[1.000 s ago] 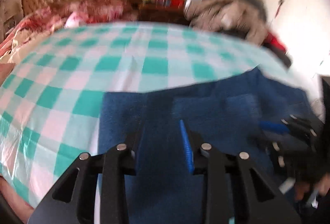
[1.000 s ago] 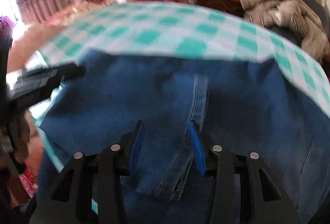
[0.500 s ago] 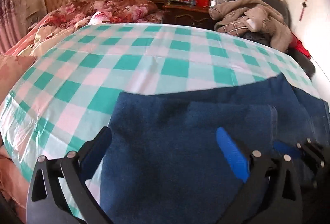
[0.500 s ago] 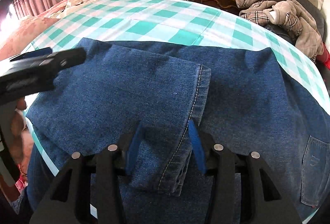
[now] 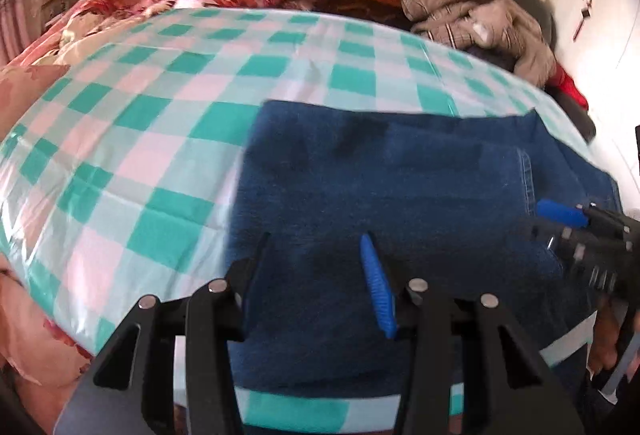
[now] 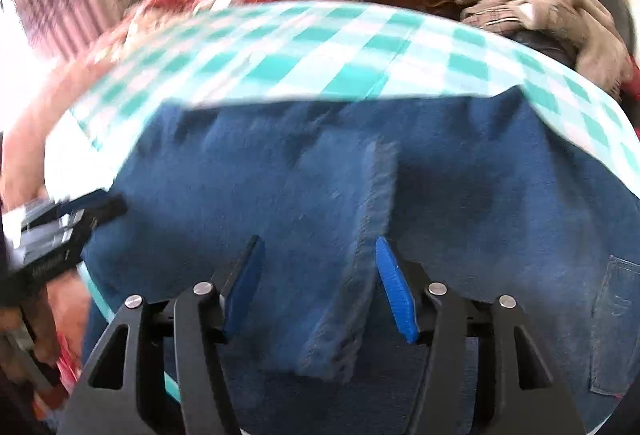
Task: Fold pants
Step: 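Grasp the folded jeans edge with the left tool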
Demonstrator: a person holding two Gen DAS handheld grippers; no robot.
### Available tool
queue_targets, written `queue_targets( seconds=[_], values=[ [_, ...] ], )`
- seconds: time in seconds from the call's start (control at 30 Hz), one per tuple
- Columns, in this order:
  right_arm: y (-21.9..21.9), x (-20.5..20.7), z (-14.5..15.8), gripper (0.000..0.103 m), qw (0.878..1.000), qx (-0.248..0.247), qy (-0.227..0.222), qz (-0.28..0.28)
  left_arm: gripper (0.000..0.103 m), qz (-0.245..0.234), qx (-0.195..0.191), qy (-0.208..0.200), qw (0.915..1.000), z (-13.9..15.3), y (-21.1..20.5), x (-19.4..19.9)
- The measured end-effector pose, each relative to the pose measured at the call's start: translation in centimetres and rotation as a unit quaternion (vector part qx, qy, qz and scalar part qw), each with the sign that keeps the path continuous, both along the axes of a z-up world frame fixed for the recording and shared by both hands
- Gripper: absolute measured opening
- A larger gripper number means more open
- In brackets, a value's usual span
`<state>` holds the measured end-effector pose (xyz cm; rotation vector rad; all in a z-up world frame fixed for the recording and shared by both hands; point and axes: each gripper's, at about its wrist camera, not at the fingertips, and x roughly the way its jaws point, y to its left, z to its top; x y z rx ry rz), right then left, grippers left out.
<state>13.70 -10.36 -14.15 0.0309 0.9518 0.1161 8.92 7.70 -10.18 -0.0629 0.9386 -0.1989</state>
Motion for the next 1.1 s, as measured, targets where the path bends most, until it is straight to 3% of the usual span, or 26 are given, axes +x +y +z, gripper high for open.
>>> queue_targets(
  seconds=[0.2,0.37,0.43,0.53,0.8,0.93,1.03,1.1],
  values=[
    [-3.0,3.1,2.2,0.049,0.998,-0.018,-0.045,-0.043,0.045,0.036,-0.055,0.006,0.9978,0.0,3.6,-1.3],
    [-3.9,5.7,-0.9,0.043,0.997,-0.055,0.001,-0.049,0.045,0.042,-0.090,0.031,0.9946,-1.3,4.8,-1.9],
    [-4.5,5.5,-1.7,0.040,0.998,-0.046,-0.009,-0.051,0.045,0.037,-0.084,0.035,0.9951,-1.7,4.7,-2.0],
    [-4.4,4.8,-2.5,0.040,0.996,-0.070,-0.033,-0.046,0.044,0.031,-0.092,0.042,0.9943,-2.3,4.5,-2.1],
    [-4.7,4.5,-2.8,0.040,0.996,-0.063,-0.034,-0.045,0.044,0.033,-0.097,0.044,0.9938,-2.4,4.8,-2.1],
    [-5.6,4.6,-1.8,0.041,0.997,-0.033,-0.022,-0.060,0.044,0.033,-0.100,0.045,0.9934,-2.4,5.0,-2.4],
    [-6.2,4.2,0.3,0.041,0.996,-0.018,-0.053,-0.070,0.044,0.035,-0.111,0.049,0.9920,-2.5,5.3,-2.5],
    [-5.5,4.6,1.6,0.041,0.996,-0.029,-0.073,-0.049,0.044,0.034,-0.111,0.050,0.9919,-2.5,5.4,-2.6]
  ],
)
